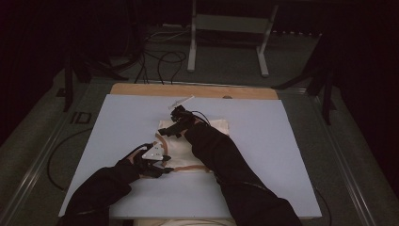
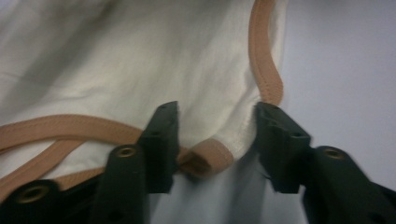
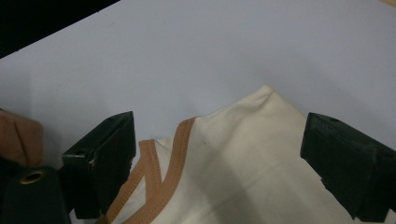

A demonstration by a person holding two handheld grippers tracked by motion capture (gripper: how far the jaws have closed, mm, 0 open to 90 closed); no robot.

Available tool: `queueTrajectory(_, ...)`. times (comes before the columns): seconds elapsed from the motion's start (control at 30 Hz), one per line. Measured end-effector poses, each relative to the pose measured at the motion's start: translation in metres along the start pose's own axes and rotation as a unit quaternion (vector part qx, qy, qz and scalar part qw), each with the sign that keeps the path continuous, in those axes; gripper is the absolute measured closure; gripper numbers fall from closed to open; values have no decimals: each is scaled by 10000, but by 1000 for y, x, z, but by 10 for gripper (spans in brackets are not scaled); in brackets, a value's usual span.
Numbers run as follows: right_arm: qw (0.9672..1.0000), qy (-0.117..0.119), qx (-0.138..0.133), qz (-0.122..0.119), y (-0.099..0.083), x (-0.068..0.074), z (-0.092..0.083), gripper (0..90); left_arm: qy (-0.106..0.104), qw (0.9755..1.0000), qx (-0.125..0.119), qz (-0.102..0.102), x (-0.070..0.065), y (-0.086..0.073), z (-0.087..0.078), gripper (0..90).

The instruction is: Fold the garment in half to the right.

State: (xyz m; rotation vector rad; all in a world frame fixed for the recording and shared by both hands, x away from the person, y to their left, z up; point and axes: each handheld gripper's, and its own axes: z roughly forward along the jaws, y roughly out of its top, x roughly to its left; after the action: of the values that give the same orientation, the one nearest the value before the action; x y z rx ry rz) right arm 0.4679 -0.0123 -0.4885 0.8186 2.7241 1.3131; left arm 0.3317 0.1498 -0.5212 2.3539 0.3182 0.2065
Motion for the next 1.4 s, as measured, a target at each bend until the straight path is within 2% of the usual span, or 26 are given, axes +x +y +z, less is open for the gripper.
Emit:
queueTrajectory(0.13, 10000, 17, 28, -33, 1, 1, 3, 103, 10, 10000, 11, -22, 2, 3, 3, 675)
queueTrajectory(0.2, 10000, 31, 45, -74, 2, 1, 4, 124, 111, 9999, 29, -45, 2, 5, 4, 759)
queueTrajectory(0.33, 10000, 22, 17, -75, 4, 0, 6, 126, 106, 9998, 13, -173, 4, 5, 4, 824)
queueTrajectory(0.43, 10000, -18, -3, -70, 6, -1, 7, 128, 128, 9997, -11, -207, 5, 5, 4, 831)
queueTrajectory(0.5, 10000, -85, -30, 3, 9, -2, 8, 129, 130, 9996, -28, -229, 4, 6, 5, 832)
queueTrajectory(0.6, 9995, -283, 27, 121, 15, -3, 12, 128, 132, 9996, -44, -232, 4, 6, 4, 838)
queueTrajectory(0.7, 9989, -377, 120, 269, 19, -6, 17, 132, 122, 9995, -100, -260, 4, 6, 3, 839)
queueTrajectory(0.93, 9963, -646, 319, 477, 22, -10, 33, 332, 187, 9994, -194, -219, 2, 8, -2, 847)
queueTrajectory(1.07, 9945, -849, 462, 404, 25, -11, 42, 362, 177, 9993, -214, -247, 3, 8, -2, 849)
queueTrajectory(1.17, 9927, -986, 518, 455, 26, -11, 47, 387, 171, 9994, -200, -245, 2, 7, -1, 850)
queueTrajectory(1.23, 9918, -968, 613, 574, 26, -12, 52, 410, 158, 9994, -193, -248, 2, 7, -1, 849)
queueTrajectory(1.33, 9915, -974, 667, 541, 24, -10, 58, 427, 146, 9993, -200, -263, 3, 7, -1, 849)
queueTrajectory(1.4, 9911, -1017, 736, 433, 23, -8, 61, 440, 136, 9993, -196, -272, 3, 7, -1, 850)
